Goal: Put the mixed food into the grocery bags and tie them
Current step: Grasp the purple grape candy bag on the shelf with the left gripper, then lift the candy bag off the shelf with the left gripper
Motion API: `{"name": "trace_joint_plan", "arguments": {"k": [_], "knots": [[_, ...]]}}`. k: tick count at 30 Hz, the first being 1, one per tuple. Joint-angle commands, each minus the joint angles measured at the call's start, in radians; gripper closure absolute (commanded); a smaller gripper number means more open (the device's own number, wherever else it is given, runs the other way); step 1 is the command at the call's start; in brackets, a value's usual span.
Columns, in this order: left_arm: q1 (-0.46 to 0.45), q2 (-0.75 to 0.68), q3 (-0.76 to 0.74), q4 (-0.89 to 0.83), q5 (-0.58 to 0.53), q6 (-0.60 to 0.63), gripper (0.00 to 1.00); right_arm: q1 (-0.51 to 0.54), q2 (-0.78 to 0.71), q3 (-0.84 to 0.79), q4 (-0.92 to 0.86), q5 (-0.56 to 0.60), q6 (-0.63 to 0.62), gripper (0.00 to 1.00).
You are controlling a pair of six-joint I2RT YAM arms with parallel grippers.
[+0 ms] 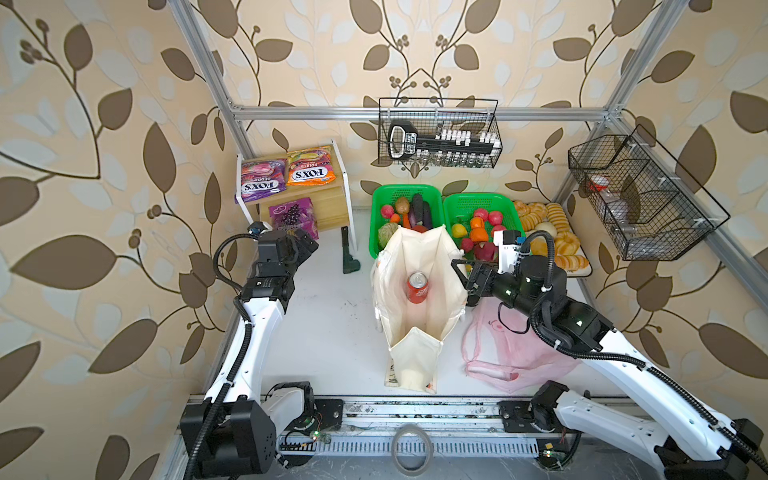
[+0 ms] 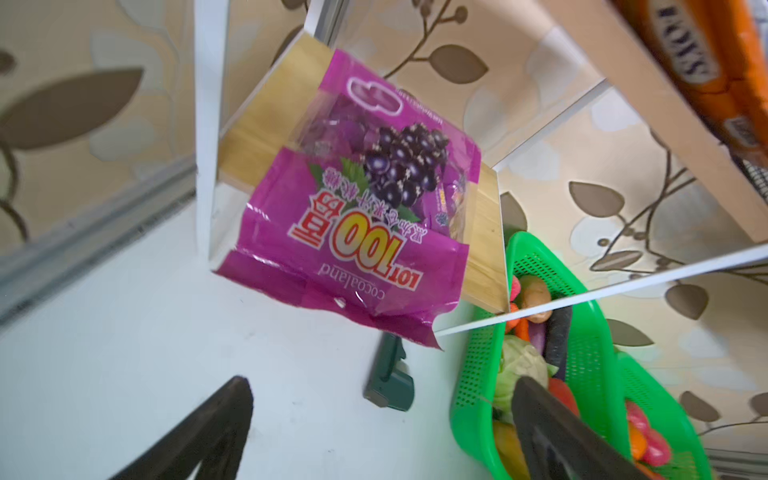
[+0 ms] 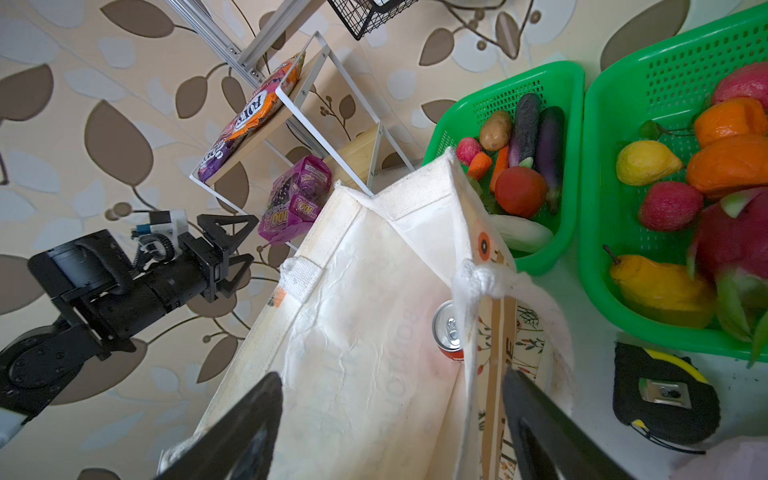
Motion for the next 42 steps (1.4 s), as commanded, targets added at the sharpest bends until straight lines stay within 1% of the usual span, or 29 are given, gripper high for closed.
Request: {"name": "trace_joint_plan", "arguments": {"k": [1,2,5,11,14,16,22,30,36,39,42], "knots": [[0.017,-0.016,-0.036,0.136,0.062,-0.247,0.01,-0.009,-0.025,0.005,-0.014,-0.006,-0.023,0.17],[0.024,-0.019,-0.057,0.158,0.055,-0.283,0.01,-0.011,-0.028,0.015,-0.025,-0.008,-0.029,0.17],[0.055,-0.016,-0.121,0.241,0.09,-0.381,0.01,-0.015,-0.035,0.028,-0.047,-0.008,-0.044,0.16],[0.061,-0.018,-0.147,0.308,0.112,-0.404,0.01,-0.022,-0.057,0.022,-0.045,-0.012,-0.058,0.16],[0.08,-0.009,-0.158,0.374,0.154,-0.429,0.01,-0.027,-0.055,0.022,-0.046,-0.021,-0.058,0.16],[0.087,-0.003,-0.152,0.385,0.163,-0.434,0.01,-0.03,-0.054,0.023,-0.049,-0.029,-0.061,0.16],[0.125,0.038,-0.165,0.455,0.206,-0.524,0.01,-0.035,-0.072,0.023,-0.052,-0.021,-0.064,0.16],[0.149,0.087,-0.171,0.564,0.203,-0.565,0.01,-0.05,-0.067,0.018,-0.049,-0.043,-0.068,0.16],[0.153,0.164,-0.148,0.56,0.236,-0.62,0.01,-0.054,-0.072,0.007,-0.053,-0.036,-0.069,0.16],[0.153,0.17,-0.136,0.504,0.245,-0.624,0.01,-0.058,-0.073,0.006,-0.059,-0.031,-0.07,0.16],[0.152,0.156,-0.129,0.459,0.229,-0.615,0.01,-0.061,-0.073,0.007,-0.059,-0.031,-0.07,0.16]]}}
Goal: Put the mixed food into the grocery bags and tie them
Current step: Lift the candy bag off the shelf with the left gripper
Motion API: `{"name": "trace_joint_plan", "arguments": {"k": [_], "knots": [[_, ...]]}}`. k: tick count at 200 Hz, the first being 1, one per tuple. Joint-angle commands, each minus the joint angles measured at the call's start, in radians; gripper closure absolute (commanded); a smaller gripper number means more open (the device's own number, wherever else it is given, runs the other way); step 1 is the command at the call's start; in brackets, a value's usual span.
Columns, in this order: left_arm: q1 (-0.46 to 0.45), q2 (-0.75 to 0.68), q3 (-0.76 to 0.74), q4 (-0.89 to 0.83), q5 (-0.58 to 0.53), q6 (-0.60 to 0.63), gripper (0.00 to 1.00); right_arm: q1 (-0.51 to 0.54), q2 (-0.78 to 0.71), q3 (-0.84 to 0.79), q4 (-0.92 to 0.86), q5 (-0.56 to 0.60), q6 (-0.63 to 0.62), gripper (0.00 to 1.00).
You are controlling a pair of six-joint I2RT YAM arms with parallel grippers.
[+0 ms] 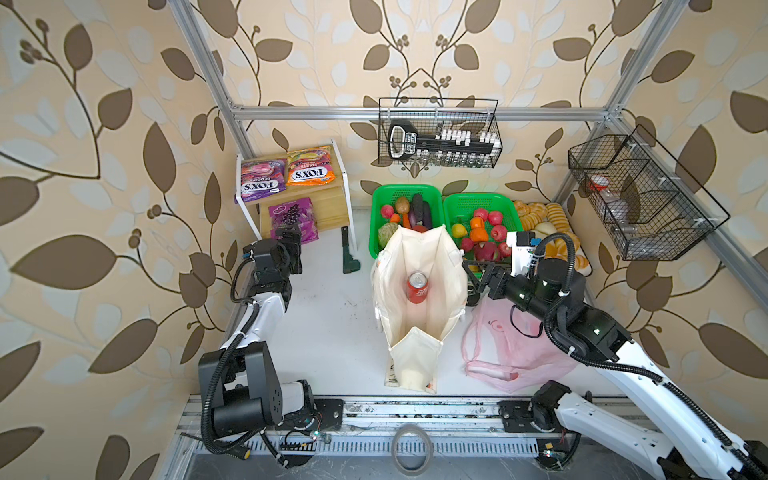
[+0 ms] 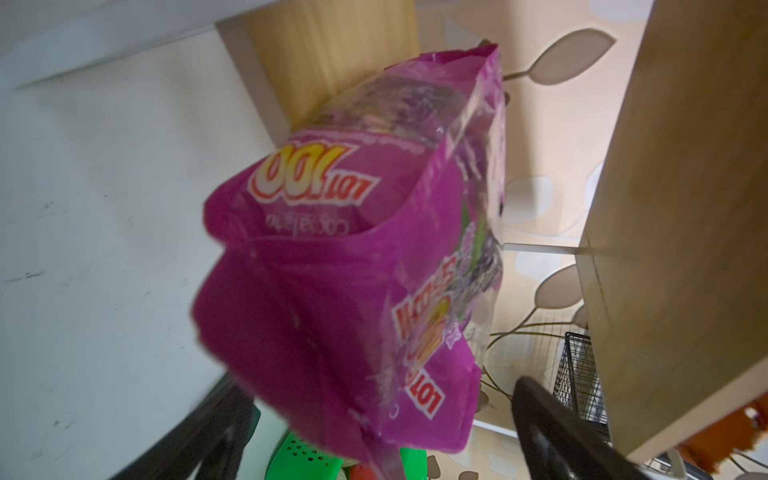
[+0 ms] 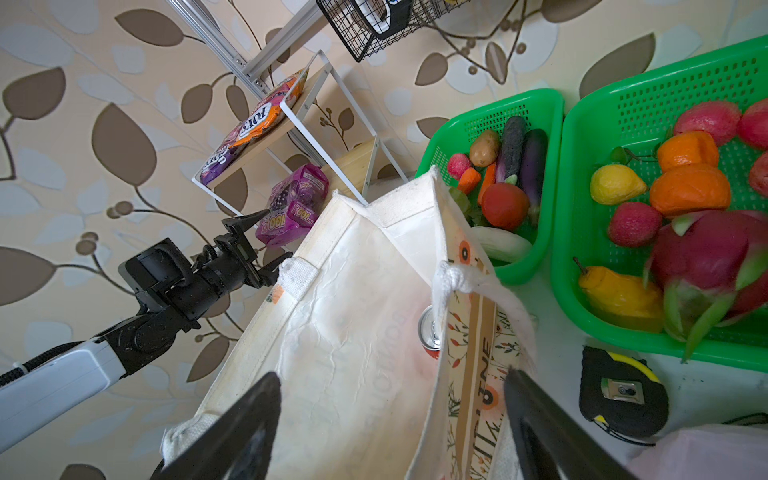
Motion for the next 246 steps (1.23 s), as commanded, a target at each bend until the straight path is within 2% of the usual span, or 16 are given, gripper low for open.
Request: {"name": "trace_joint_plan", "arguments": {"k": [1,24,60,103,127,143,158,176,197,215,246], "knots": [[0.009,-0.03,0.032,-0.033,-0.009,-0.005,0.01,-0.008,-0.008,0.004,-0.006,-0.001,-0.016,0.16],[0.009,-0.023,0.023,-0.025,-0.056,0.005,0.01,-0.014,0.0,0.003,-0.003,-0.011,-0.016,0.16],[0.01,0.103,0.065,0.124,0.013,0.042,0.01,-0.02,0.011,0.003,0.003,-0.031,-0.027,0.16],[0.01,0.232,0.059,0.364,0.024,-0.031,0.12,-0.022,0.009,-0.004,0.003,-0.035,-0.043,0.15],[0.01,0.287,0.038,0.514,0.06,-0.111,0.28,-0.025,0.013,-0.004,0.0,-0.036,-0.047,0.15],[0.01,0.295,0.016,0.575,0.074,-0.156,0.49,-0.024,0.017,-0.003,0.0,-0.035,-0.042,0.15],[0.009,0.274,-0.008,0.576,0.072,-0.176,0.62,-0.026,0.022,-0.002,0.002,-0.041,-0.039,0.15],[0.01,0.218,-0.031,0.514,0.061,-0.169,0.67,-0.026,0.024,0.002,0.0,-0.044,-0.036,0.15],[0.01,0.136,-0.036,0.393,0.057,-0.127,0.68,-0.026,0.024,0.001,0.004,-0.044,-0.03,0.15],[0.009,0.06,-0.036,0.306,0.045,-0.081,0.8,-0.026,0.027,0.001,0.01,-0.045,-0.022,0.15],[0.01,-0.022,-0.019,0.257,0.087,-0.014,0.91,-0.025,0.022,0.004,0.013,-0.053,-0.012,0.15]]}}
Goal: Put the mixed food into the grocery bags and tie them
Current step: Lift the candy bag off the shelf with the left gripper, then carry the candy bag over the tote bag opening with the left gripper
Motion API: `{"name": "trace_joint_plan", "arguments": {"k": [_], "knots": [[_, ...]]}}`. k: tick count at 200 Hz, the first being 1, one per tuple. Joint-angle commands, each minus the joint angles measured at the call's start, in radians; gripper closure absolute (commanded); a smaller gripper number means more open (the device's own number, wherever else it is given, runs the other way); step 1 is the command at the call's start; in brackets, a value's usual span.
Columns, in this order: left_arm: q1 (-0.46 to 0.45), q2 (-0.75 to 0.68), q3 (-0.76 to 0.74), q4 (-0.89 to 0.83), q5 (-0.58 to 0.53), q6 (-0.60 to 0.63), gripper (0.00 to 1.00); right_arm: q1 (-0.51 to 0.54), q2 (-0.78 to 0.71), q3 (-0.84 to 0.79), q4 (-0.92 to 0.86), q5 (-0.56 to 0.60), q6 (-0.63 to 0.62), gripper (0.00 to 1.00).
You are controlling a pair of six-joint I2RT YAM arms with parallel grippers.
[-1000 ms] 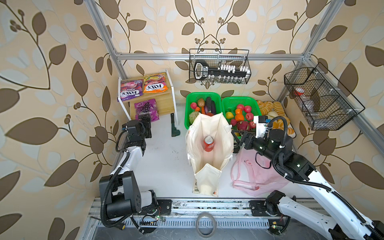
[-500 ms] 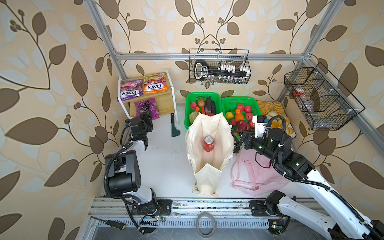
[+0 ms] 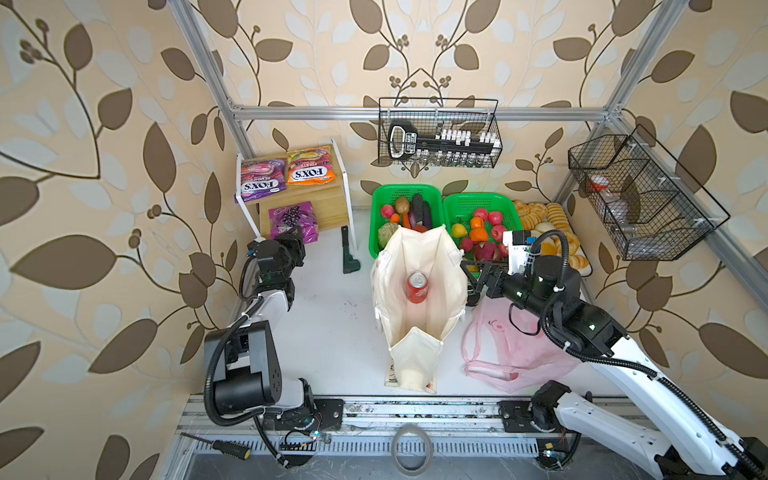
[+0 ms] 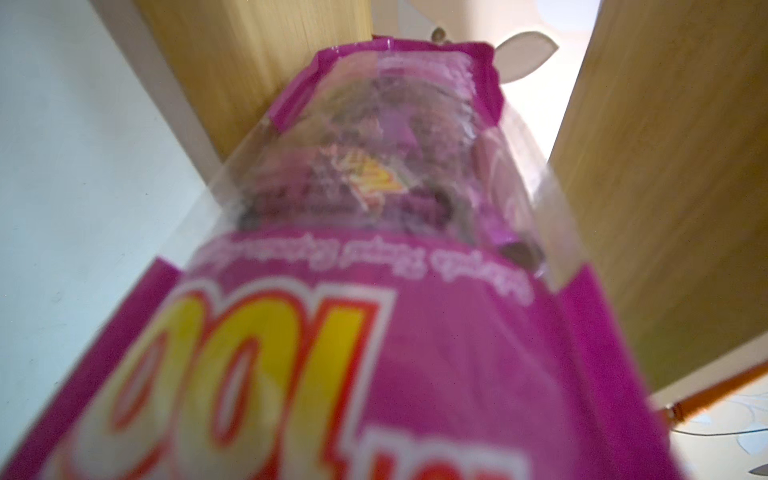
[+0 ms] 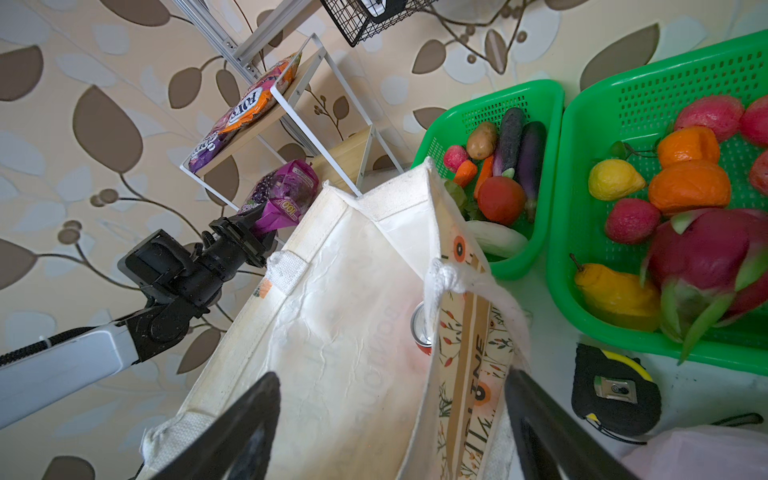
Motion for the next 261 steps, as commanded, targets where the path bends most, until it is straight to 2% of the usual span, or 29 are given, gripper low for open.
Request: {"name": "trace_joint_plan", "arguments": {"k": [1,21,44,55,86,107,130,163,184,215,229,261], "knots": [[0.009,-0.093,0.025,-0.017,0.032,0.086,0.91,-0.004,-0.005,0.003,0.014,-0.018,0.009,0.15],[0.009,-0.162,0.085,-0.152,0.11,0.178,0.97,-0.004,-0.013,0.01,0.003,-0.013,0.001,0.15],[-0.001,-0.232,0.205,-0.453,0.196,0.345,1.0,-0.004,-0.018,0.022,-0.004,-0.007,-0.015,0.15],[-0.021,-0.261,0.247,-0.566,0.204,0.412,1.0,-0.005,-0.018,0.029,-0.007,-0.004,-0.023,0.15],[-0.094,-0.352,0.333,-0.75,0.205,0.596,1.0,-0.008,-0.012,0.055,-0.015,-0.017,-0.026,0.15],[-0.132,-0.413,0.377,-0.799,0.21,0.665,1.0,-0.009,-0.006,0.067,0.005,-0.062,0.007,0.15],[-0.168,-0.472,0.407,-0.79,0.23,0.677,1.0,-0.009,-0.005,0.064,0.076,-0.123,0.073,0.15],[-0.224,-0.516,0.454,-0.753,0.347,0.675,1.0,0.001,0.01,0.067,0.156,-0.193,0.147,0.15],[-0.254,-0.508,0.51,-0.752,0.436,0.708,1.0,0.013,0.011,0.069,0.15,-0.154,0.146,0.15],[-0.314,-0.451,0.627,-0.896,0.508,0.783,1.0,0.012,0.023,0.082,0.015,0.008,0.137,0.15],[-0.366,-0.428,0.658,-0.969,0.505,0.81,1.0,0.008,0.045,0.085,-0.043,0.035,0.128,0.15],[-0.515,-0.395,0.678,-1.079,0.42,0.864,1.0,0.005,0.116,0.085,-0.086,-0.003,0.15,0.15]]}}
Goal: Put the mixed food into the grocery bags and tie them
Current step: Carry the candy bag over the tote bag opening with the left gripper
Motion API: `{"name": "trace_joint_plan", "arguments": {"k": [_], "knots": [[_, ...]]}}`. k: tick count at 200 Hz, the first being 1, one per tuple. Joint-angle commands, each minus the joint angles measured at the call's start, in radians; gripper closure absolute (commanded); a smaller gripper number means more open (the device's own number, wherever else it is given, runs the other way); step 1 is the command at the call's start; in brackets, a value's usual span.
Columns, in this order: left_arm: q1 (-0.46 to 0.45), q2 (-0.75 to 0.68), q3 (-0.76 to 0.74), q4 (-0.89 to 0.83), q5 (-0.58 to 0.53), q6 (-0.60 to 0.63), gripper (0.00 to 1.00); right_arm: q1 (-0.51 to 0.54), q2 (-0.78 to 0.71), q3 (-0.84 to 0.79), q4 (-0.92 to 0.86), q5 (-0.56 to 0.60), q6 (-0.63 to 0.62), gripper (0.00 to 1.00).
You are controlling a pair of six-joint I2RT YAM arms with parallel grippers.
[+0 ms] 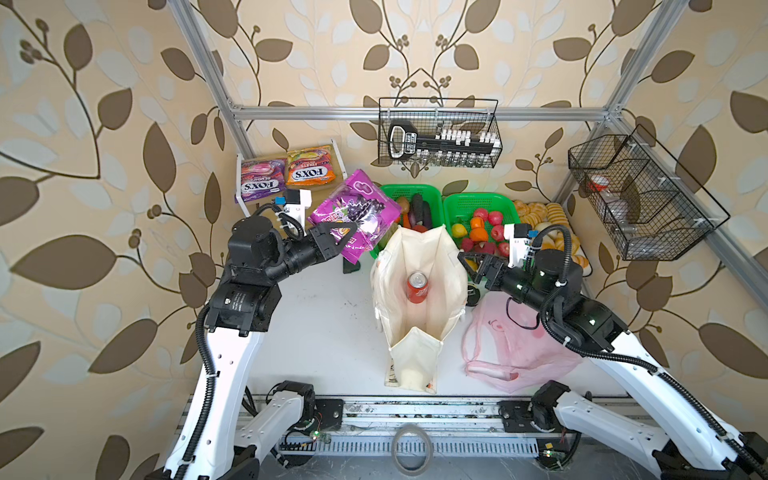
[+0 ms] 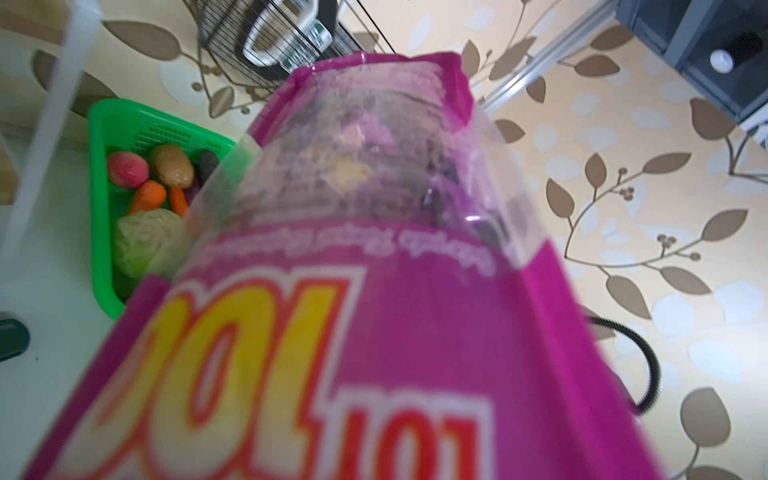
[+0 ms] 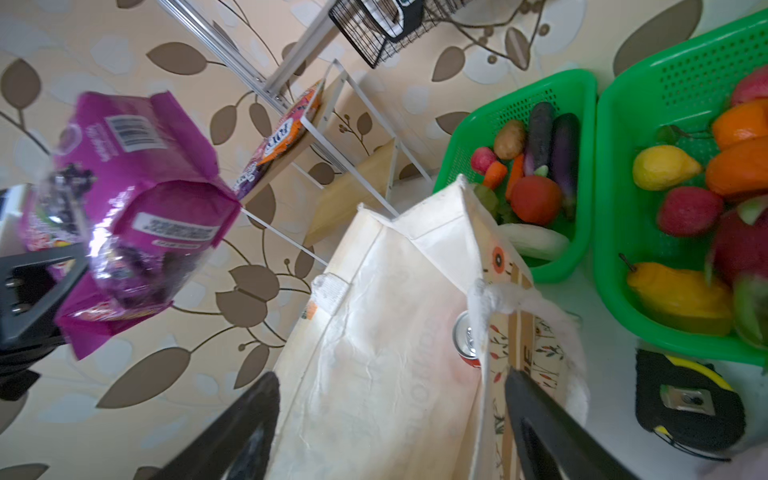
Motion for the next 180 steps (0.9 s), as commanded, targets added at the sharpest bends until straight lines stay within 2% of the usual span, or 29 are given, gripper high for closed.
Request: {"name": "trace_joint_plan", "arguments": {"k": [1,29,49,67,106,135,154,180], "knots": [[-0.094,0.011,0.052,-0.038,-0.013,0.092,1.0,-0.004,0.053,0.028,-0.081,0.014,0.026,0.14],[-0.243,0.057,0.091,-0.17,-0.175,0.172,1.0,-0.001,0.125,0.044,-0.104,-0.036,0.044,0.17],[-0.344,0.091,0.123,-0.253,-0.306,0.212,1.0,0.006,0.154,0.049,-0.114,-0.06,0.034,0.25],[-0.415,0.119,0.124,-0.267,-0.368,0.204,1.0,0.011,0.162,0.053,-0.123,-0.055,0.024,0.32],[-0.599,0.222,0.18,-0.369,-0.545,0.239,1.0,0.012,0.147,0.046,-0.118,-0.047,0.012,0.63],[-0.733,0.306,0.254,-0.474,-0.748,0.28,1.0,0.012,0.132,0.039,-0.101,-0.055,0.009,0.78],[-0.78,0.348,0.279,-0.5,-0.765,0.293,1.0,0.012,0.127,0.039,-0.097,-0.06,0.001,0.85],[-0.814,0.399,0.3,-0.549,-0.791,0.269,1.0,0.012,0.121,0.037,-0.095,-0.062,-0.002,0.86]]}}
